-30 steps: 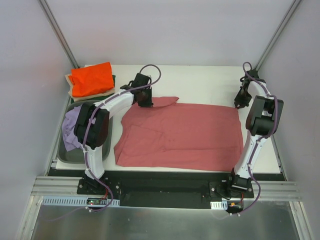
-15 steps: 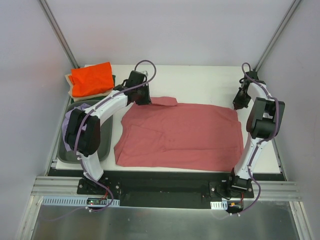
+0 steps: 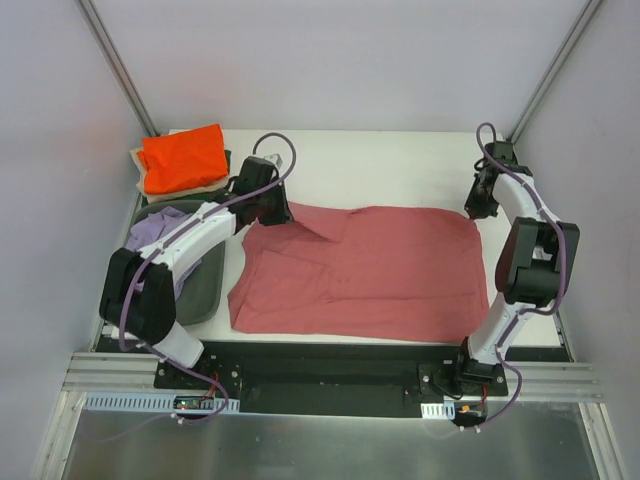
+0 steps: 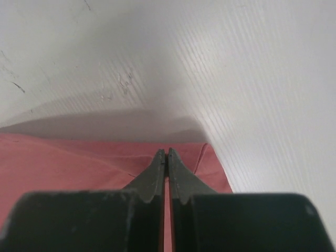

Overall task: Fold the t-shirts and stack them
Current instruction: Grap the side of the flattened tshirt furthest away from the robot with both arms, then fold the other side of the tshirt into a rectangle

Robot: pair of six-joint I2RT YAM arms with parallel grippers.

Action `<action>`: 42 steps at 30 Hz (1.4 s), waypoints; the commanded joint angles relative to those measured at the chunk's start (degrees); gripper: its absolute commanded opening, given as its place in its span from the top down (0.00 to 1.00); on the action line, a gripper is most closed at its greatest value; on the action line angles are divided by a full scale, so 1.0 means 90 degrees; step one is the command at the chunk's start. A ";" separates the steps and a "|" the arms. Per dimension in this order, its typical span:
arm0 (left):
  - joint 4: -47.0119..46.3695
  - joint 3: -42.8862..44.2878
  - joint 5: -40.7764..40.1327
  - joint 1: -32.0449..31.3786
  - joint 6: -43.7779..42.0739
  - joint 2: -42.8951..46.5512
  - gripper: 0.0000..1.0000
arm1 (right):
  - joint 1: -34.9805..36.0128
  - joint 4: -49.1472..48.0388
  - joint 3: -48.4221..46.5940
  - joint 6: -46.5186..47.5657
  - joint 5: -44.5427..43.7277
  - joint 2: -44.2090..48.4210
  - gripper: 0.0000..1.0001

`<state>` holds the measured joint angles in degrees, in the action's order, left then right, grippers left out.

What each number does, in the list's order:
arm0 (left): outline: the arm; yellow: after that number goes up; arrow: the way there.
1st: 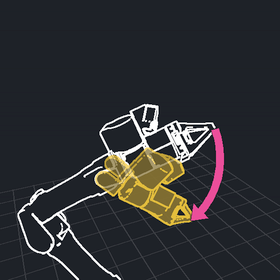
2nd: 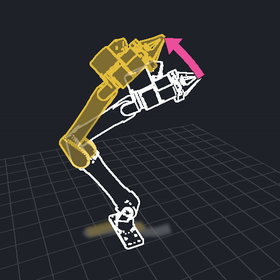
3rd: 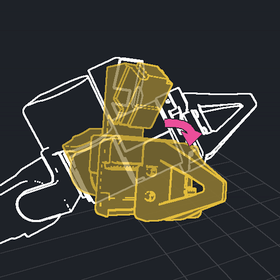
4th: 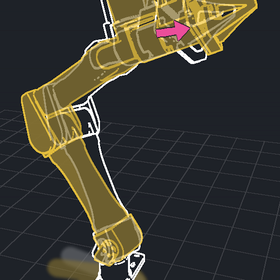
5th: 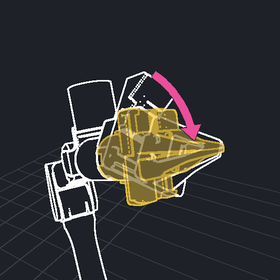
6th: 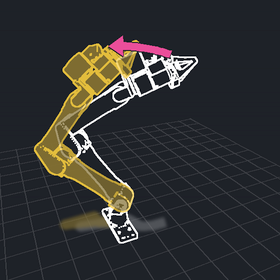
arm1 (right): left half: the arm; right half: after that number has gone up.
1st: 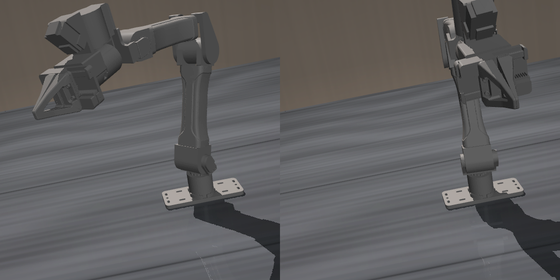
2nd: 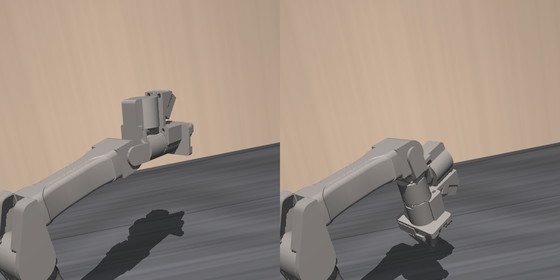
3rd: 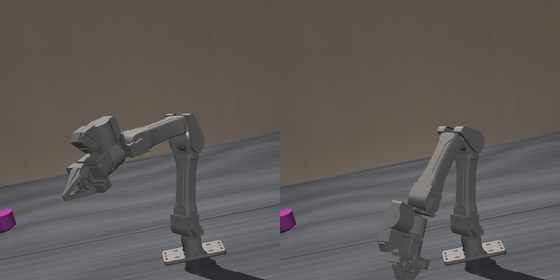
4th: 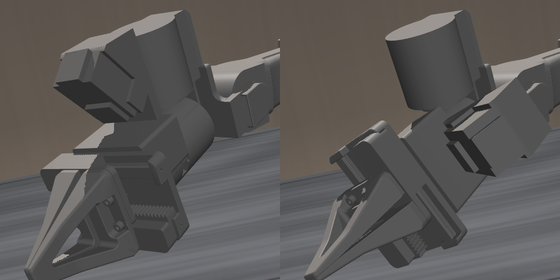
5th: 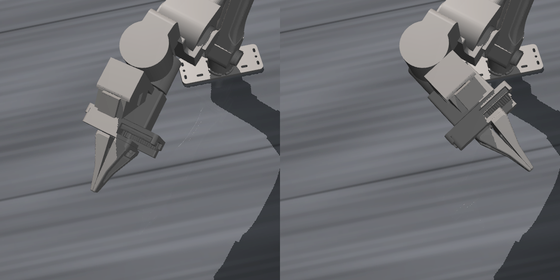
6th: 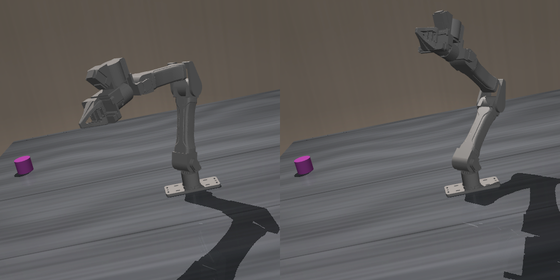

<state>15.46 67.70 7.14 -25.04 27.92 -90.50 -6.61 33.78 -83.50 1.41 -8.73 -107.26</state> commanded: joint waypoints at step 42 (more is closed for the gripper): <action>0.1182 -0.3704 0.0418 -0.0011 0.1302 0.6012 1.00 | -0.0037 0.0738 0.2442 0.0107 -0.0514 0.3461 0.99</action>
<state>24.95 35.29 10.46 -25.08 38.39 -37.93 -6.66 38.04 -62.78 1.76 -12.75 -79.07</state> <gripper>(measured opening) 0.009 0.018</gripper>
